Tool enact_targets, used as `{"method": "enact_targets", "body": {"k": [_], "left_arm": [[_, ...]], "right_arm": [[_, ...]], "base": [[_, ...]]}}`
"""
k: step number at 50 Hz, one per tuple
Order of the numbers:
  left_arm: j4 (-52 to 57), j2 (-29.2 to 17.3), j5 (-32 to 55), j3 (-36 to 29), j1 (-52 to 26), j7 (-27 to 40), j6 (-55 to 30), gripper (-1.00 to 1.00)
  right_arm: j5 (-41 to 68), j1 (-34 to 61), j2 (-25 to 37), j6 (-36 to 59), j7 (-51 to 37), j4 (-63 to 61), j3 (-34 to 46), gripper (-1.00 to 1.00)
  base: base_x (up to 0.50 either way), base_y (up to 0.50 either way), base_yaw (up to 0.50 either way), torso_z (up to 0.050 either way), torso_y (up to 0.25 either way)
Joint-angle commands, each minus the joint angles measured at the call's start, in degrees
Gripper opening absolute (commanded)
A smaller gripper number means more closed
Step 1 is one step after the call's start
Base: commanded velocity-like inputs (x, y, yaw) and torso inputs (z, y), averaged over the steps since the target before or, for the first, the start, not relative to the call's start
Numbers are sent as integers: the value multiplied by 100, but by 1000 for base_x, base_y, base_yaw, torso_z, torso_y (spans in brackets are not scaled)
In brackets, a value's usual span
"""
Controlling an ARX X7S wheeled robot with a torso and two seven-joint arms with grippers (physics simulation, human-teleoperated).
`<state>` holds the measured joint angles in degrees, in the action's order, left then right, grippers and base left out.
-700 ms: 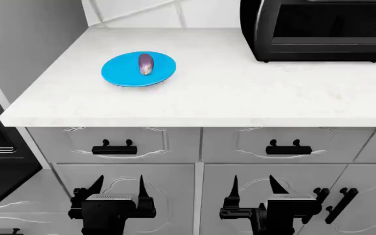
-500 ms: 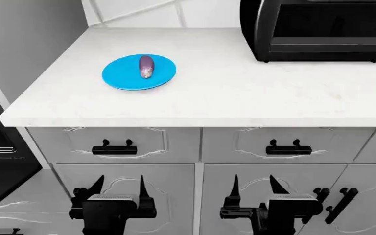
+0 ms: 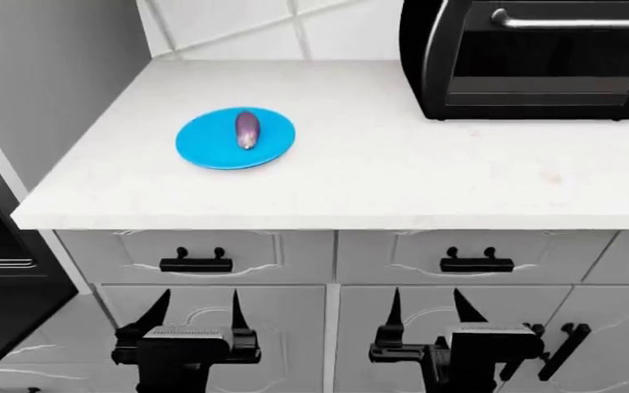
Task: Place the eggplant on the top rack of the oven.
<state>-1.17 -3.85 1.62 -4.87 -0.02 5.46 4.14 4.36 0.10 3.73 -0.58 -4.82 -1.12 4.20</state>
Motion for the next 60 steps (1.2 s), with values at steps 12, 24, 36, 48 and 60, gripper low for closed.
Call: {"method": "enact_targets", "body": {"k": [12,24,36,48,60], "left_arm": [[989,-194,255,-136,175,200,-299,100],[3229,-599,671,-106,26,206,-2864,100],[4940,-906,1443,317,-428,194,-4787,100],[5021,-1107,2169,666,-1924,115,-6794,100],[4907,-751,3865,1630,-3566,379,-9400,100]], "right_arm": [[-56,-4,207,398,-297,-632,294,100],[51,111,715,2907,-285,-3501,412,100],[361,579,1013,4639,-206,-5067,277,100],[5764,2731,1823,7850,-2978,-5829,-1315,100],[9688,4850,2530,8282,-6033,-4337,-858,100]], "base": [[0,0,0,50,0],[0,0,0,38,0],[0,0,0,0,0],[0,0,0,0,0],[0,0,0,0,0]]}}
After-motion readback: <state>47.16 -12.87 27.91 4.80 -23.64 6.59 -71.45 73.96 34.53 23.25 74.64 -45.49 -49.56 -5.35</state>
